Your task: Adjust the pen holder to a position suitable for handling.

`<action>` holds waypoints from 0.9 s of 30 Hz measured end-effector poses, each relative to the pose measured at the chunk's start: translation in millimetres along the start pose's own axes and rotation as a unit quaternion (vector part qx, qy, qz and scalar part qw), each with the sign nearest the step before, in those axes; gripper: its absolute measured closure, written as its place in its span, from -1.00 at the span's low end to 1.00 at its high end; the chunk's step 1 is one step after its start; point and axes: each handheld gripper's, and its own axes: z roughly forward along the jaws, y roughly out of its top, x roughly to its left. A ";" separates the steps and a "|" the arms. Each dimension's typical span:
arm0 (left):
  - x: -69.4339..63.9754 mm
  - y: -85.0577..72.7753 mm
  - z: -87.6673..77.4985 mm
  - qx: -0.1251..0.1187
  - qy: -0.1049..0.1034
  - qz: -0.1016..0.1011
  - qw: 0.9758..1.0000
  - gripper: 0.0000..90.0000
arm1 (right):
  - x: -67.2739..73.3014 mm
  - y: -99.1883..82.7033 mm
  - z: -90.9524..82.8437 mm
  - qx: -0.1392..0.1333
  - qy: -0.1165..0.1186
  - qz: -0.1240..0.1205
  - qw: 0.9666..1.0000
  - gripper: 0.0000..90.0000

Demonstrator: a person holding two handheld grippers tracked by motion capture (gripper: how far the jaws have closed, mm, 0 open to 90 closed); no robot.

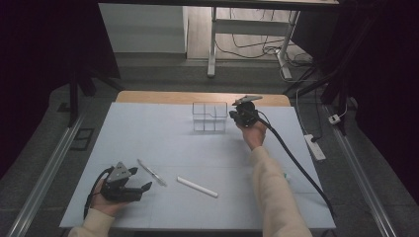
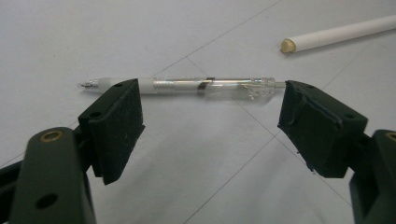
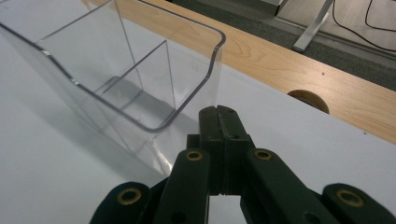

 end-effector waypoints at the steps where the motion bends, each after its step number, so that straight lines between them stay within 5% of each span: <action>1: 0.0 0.0 -0.1 0.000 0.000 0.000 1.000 -0.50 | 0.6 -0.8 -2.7 -0.002 0.001 -0.001 1.000 0.98; 18: 1.3 -1.7 -3.1 -0.004 0.007 -0.004 1.000 -0.50 | 19.4 -29.3 -73.6 -0.023 0.012 -0.011 1.000 0.96; 27: 0.4 -1.4 -2.7 -0.004 0.007 -0.003 1.000 -0.50 | 28.0 -57.9 -110.1 -0.028 0.023 -0.012 0.999 0.45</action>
